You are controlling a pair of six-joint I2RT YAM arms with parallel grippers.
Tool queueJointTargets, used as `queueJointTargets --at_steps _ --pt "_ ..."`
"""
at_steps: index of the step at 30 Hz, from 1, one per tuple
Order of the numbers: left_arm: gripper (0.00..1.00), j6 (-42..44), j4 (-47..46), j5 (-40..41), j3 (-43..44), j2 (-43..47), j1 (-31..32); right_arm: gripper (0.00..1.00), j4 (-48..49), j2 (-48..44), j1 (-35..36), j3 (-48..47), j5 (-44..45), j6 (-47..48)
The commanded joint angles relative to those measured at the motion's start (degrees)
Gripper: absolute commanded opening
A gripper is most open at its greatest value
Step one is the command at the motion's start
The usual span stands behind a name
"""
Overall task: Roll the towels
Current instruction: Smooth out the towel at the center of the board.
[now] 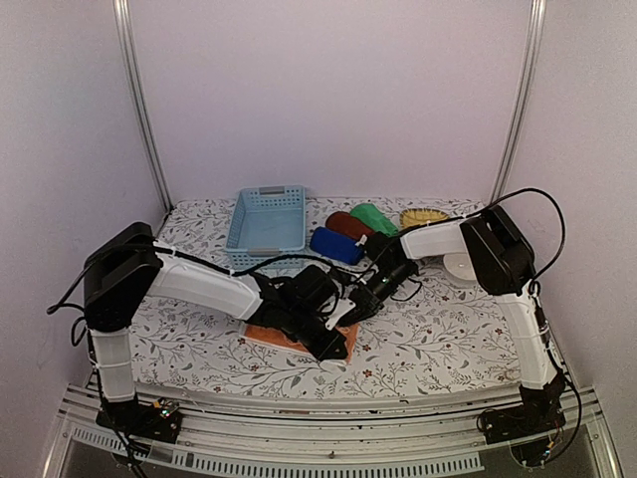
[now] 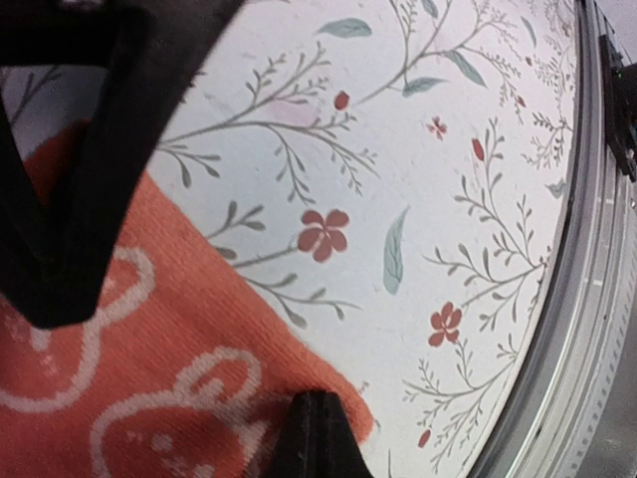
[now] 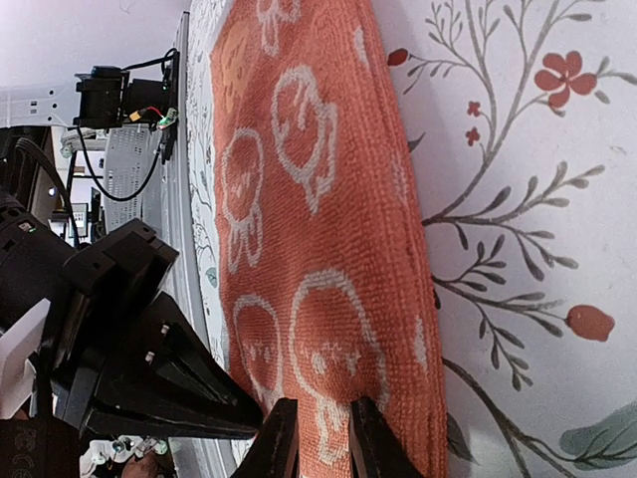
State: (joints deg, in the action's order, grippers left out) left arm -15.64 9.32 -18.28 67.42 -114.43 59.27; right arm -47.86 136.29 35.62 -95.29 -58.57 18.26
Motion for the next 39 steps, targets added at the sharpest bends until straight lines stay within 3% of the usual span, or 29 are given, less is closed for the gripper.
queueJointTargets --at_steps 1,9,25,31,34,39 --pt "0.00 1.7 2.7 0.6 -2.9 5.0 3.1 0.22 -0.8 4.6 0.9 0.6 8.6 0.8" --pt "0.00 1.7 0.6 2.4 -1.6 6.4 3.3 0.22 -1.0 4.8 1.0 0.5 8.6 0.9" --pt "0.00 2.2 1.9 3.6 -3.2 -0.5 3.3 0.22 -1.5 5.2 0.9 0.4 8.7 1.2" --pt "0.00 2.3 2.6 6.1 -6.2 9.5 3.3 0.22 -1.9 1.8 0.9 3.2 10.7 1.1" --pt "0.07 3.0 4.4 9.9 -8.2 16.9 2.6 0.22 -1.4 -2.2 0.9 6.7 10.7 1.4" --pt "0.05 0.1 1.8 10.7 -16.0 26.1 -5.2 0.22 0.6 -8.0 2.4 12.8 9.2 2.1"
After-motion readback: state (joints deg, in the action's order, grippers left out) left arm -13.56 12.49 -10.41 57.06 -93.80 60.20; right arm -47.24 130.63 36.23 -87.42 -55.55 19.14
